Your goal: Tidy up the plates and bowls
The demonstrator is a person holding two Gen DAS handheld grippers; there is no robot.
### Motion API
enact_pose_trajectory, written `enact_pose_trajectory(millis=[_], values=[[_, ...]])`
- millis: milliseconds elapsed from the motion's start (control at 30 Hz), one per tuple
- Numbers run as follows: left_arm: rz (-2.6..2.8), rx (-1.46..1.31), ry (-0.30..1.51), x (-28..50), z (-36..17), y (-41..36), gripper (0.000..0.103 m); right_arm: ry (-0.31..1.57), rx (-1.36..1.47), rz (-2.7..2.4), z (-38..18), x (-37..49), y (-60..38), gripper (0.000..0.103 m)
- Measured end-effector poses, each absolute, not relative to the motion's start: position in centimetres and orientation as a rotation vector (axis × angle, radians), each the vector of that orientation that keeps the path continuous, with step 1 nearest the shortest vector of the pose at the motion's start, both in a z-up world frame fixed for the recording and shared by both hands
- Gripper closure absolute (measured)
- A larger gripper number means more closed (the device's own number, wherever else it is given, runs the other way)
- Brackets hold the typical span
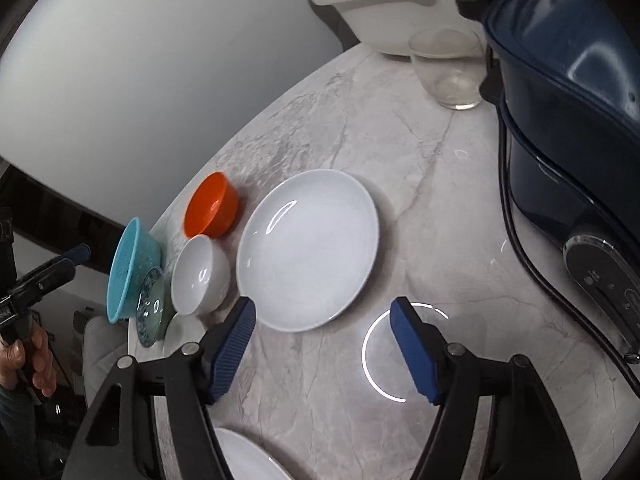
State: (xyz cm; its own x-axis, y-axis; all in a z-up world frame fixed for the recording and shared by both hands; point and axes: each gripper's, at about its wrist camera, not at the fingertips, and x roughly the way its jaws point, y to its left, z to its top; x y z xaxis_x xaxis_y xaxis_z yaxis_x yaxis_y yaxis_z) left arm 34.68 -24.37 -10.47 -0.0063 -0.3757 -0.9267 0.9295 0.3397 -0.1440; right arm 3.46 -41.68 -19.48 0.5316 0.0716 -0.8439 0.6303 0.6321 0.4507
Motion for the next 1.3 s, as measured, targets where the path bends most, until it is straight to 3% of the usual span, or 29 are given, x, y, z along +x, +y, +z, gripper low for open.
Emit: enact_pose_trajectory(millis=[133,300,433,667,1300], values=[[-1.057,0.616,1.304,39.3,-14.3,-29.3,0.042,0.995,0.916,-0.431,-22.4,3.5,-42.8,0.035],[-1.12,0.663,1.299,38.8,-16.9,-33.1,0.044,1.003,0.949,-0.458,-24.0,3.5,-44.0,0.036],[-1.164,0.734,1.318,37.4,-19.7,-34.8,0.057,1.016,0.947,-0.457,-24.6,3.8,-45.0,0.036],[-1.201,0.8,1.351,35.6,-23.1,-35.8,0.057,1.038,0.957,-0.425,-25.7,4.3,-45.8,0.039],[-1.119,0.744,1.527,35.5,-29.3,-35.1,0.061,1.079,0.912,-0.324,-26.2,7.5,-46.4,0.061]])
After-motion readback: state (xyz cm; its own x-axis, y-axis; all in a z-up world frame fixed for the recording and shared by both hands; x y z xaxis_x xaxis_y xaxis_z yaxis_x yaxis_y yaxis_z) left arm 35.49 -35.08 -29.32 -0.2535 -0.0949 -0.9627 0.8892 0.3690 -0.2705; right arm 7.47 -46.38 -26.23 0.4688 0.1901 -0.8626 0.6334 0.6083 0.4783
